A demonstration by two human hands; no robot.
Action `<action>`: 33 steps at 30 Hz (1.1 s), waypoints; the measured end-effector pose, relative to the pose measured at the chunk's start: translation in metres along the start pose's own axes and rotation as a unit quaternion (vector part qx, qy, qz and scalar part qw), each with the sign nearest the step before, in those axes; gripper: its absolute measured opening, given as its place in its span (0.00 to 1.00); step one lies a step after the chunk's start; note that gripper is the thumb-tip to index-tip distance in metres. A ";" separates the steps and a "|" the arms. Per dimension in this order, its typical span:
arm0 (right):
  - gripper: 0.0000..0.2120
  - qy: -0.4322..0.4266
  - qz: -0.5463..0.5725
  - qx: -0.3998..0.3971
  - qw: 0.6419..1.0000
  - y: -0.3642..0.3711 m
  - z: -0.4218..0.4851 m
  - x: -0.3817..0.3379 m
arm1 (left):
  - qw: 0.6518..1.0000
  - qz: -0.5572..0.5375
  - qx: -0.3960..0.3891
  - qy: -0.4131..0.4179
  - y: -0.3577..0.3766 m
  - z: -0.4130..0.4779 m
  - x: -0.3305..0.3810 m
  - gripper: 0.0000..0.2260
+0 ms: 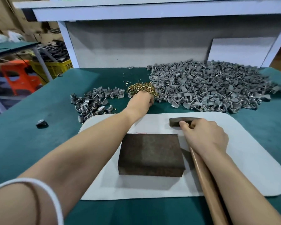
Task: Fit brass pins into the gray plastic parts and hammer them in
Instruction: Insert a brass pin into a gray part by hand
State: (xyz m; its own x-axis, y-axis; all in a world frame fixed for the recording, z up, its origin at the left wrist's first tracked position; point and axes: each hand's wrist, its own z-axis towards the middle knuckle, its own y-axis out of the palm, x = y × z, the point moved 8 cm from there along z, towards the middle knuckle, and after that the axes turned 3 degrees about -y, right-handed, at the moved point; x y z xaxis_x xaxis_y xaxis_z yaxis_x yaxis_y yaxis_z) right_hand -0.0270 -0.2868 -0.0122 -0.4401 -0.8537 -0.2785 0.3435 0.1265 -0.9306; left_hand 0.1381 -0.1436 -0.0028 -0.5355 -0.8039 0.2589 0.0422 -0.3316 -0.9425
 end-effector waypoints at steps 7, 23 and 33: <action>0.22 0.006 0.018 0.005 1.000 0.001 0.003 0.006 | 0.998 -0.035 0.045 -0.037 -0.043 -0.015 -0.046 0.07; 0.19 0.012 0.015 0.001 1.000 0.000 0.002 0.006 | 0.968 0.021 0.004 -0.249 -0.052 -0.027 -0.154 0.07; 0.10 -0.127 0.313 0.178 0.924 -0.055 -0.020 -0.023 | 0.894 -0.401 0.150 -0.129 -0.078 -0.097 -0.057 0.07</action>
State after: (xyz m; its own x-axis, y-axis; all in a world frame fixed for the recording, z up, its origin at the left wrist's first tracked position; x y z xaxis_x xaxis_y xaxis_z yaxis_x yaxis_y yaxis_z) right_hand -0.0523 -0.2645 0.0406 0.1302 -0.7660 -0.6295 0.7355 0.5004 -0.4568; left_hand 0.0836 -0.0235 0.0353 -0.2843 -0.3220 0.9030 -0.0225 -0.9394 -0.3421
